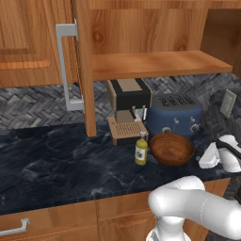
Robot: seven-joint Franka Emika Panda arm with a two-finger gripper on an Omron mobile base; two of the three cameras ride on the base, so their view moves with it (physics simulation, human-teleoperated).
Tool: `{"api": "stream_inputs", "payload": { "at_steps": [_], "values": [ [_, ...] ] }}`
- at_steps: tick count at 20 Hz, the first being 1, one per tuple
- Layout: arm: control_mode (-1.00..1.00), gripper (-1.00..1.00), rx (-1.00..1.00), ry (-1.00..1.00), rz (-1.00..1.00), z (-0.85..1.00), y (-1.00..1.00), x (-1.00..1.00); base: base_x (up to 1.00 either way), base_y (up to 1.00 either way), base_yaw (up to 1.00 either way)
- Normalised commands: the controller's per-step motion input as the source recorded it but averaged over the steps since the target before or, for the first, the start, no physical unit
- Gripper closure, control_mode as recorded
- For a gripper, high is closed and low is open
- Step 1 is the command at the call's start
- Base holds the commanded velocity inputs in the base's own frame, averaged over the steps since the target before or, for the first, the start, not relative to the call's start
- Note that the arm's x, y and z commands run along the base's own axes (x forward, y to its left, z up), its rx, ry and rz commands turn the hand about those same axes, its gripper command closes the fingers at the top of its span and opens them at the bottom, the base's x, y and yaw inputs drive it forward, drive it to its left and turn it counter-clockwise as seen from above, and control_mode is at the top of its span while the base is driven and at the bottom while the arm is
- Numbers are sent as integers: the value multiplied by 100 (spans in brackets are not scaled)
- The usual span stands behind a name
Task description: Retrieve the bottle and the shaker from the cabinet and place them next to the mixing bowl on the counter. Then add garlic from the fridge to the mixing bowl.
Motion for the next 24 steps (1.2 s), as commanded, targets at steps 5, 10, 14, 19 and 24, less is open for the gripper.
{"api": "stream_inputs", "payload": {
  "at_steps": [5,10,14,19,24],
  "values": [
    [-100,100,0,0,-1,-2,1,9,0,0,0],
    [-100,100,0,0,0,-17,0,0,0,0,0],
    [-100,100,0,0,0,-18,6,0,0,0,0],
    [-100,100,0,0,0,-20,9,4,0,0,0],
    [-100,100,0,0,0,-9,11,11,0,0,0]
  ]
}}
